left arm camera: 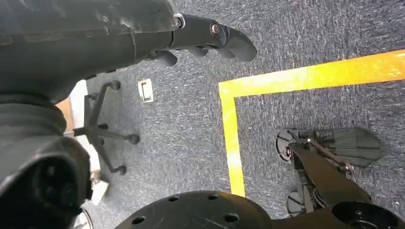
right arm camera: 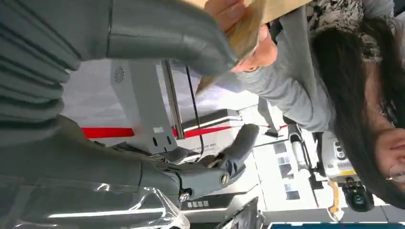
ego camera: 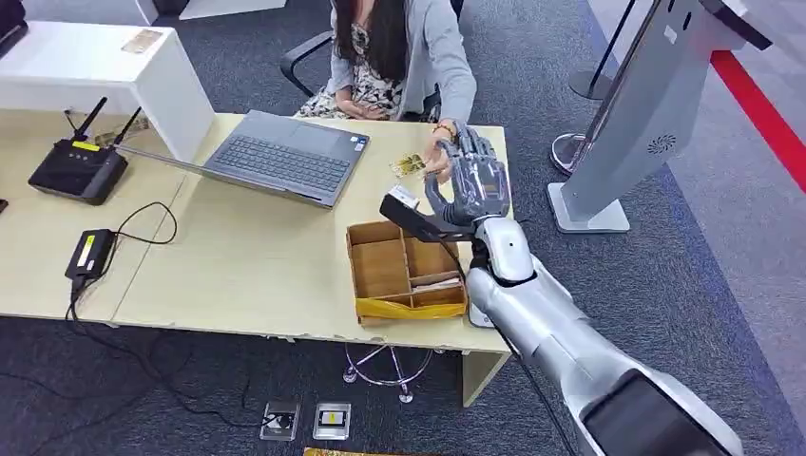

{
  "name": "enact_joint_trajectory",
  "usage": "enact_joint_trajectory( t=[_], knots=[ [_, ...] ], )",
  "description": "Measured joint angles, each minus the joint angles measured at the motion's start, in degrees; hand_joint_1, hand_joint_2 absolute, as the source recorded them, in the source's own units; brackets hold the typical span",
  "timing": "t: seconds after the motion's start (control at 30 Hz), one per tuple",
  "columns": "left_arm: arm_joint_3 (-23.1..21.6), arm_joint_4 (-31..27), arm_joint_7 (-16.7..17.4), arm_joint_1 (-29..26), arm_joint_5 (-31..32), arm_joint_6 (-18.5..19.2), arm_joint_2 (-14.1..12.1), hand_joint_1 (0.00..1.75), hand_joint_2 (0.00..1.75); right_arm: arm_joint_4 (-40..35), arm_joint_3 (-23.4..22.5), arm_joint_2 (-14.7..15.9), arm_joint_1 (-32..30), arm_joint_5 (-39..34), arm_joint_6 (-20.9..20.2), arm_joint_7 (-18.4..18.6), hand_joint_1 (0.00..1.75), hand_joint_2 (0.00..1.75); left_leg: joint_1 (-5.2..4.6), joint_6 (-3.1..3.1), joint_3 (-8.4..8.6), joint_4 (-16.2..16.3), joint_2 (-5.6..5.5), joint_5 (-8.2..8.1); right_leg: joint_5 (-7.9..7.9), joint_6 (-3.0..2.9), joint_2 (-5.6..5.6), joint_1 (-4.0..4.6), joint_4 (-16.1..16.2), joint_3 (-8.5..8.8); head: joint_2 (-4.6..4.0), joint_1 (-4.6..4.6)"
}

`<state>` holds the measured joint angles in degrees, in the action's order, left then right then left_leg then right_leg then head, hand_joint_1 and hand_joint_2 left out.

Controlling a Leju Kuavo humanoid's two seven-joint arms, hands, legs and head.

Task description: Pass the card to the sensor for recognition and then transmit it.

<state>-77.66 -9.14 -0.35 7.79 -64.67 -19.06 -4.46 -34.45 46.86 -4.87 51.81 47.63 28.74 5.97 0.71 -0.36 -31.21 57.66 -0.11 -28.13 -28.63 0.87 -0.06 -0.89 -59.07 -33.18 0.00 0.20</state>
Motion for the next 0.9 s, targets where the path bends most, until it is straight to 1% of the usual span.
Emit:
enact_joint_trajectory(
  t=[0.7,0.73,0.83,0.9],
  knots=[
    [0.0,0.0,-0.2,0.0,-1.3,-0.8,0.0,0.0,0.0,3.3,0.0,-1.3,1.3,1.4,2.2,-1.2,0.0,0.0,0.0,0.0,0.01,0.0,0.0,0.0,0.0,0.0,0.01,0.0,0.0,0.0,-0.02,0.0],
    [0.0,0.0,-0.3,0.0,-1.5,-0.9,0.0,0.0,0.0,3.5,0.0,-1.3,1.5,0.9,2.3,-1.2,0.0,0.0,0.0,0.0,0.02,0.0,0.0,0.0,0.0,0.0,0.01,0.0,0.0,-0.01,-0.02,0.0],
    [0.0,0.0,-0.4,0.0,-2.3,-1.1,0.0,0.0,0.0,4.3,-1.2,-0.9,1.8,-4.4,3.4,-3.1,0.0,0.0,0.0,0.0,0.03,0.0,0.0,0.0,0.0,0.0,0.0,0.0,0.0,-0.01,-0.02,0.0],
    [0.0,0.0,-0.4,-0.1,-2.7,-1.3,0.0,0.0,0.0,5.1,-2.9,-0.3,2.1,-11.0,3.5,-5.4,0.0,0.0,-0.01,0.0,0.04,0.0,0.0,0.0,0.0,0.0,0.0,0.0,0.0,-0.01,0.0,0.0]
  ],
)
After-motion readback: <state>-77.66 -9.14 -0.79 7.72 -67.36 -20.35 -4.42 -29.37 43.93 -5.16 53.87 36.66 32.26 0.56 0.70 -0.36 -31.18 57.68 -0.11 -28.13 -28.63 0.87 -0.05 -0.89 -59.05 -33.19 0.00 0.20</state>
